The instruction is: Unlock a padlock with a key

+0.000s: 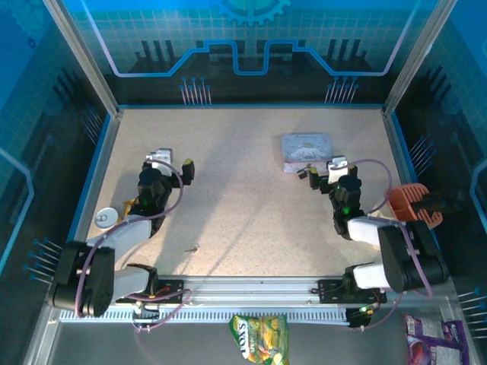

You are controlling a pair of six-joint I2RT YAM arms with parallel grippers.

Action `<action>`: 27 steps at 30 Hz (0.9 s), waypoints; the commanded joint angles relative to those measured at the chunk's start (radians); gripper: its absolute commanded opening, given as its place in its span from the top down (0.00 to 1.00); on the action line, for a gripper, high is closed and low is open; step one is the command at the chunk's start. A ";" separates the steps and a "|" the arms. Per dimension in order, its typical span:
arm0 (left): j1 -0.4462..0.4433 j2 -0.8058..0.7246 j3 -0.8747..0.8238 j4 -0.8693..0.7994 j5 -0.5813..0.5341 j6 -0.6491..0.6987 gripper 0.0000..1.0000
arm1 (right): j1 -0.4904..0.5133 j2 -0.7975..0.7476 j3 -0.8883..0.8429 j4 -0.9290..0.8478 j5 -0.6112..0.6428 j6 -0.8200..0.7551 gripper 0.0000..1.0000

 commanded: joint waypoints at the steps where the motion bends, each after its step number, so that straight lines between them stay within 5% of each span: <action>1: -0.004 -0.104 0.095 -0.215 0.020 -0.175 0.01 | 0.021 -0.155 0.072 -0.196 -0.018 0.007 0.01; 6: -0.004 -0.166 0.285 -0.554 -0.036 -0.455 0.01 | 0.028 -0.400 0.234 -0.562 -0.120 0.159 0.00; 12: 0.005 -0.264 0.345 -0.741 -0.005 -0.573 0.01 | -0.014 -0.636 0.342 -0.899 -0.122 0.427 0.00; 15: 0.020 -0.348 0.284 -0.708 0.090 -0.575 0.01 | -0.059 -0.709 0.329 -0.916 -0.288 0.423 0.00; 19: 0.022 -0.359 0.312 -0.778 0.219 -0.509 0.01 | -0.048 -0.679 0.431 -1.116 -0.338 0.406 0.01; 22: 0.006 -0.318 0.370 -0.871 0.288 -0.485 0.01 | 0.011 -0.673 0.462 -1.167 -0.354 0.423 0.00; 27: -0.093 -0.279 0.436 -1.028 0.222 -0.444 0.01 | 0.250 -0.616 0.513 -1.264 -0.208 0.438 0.00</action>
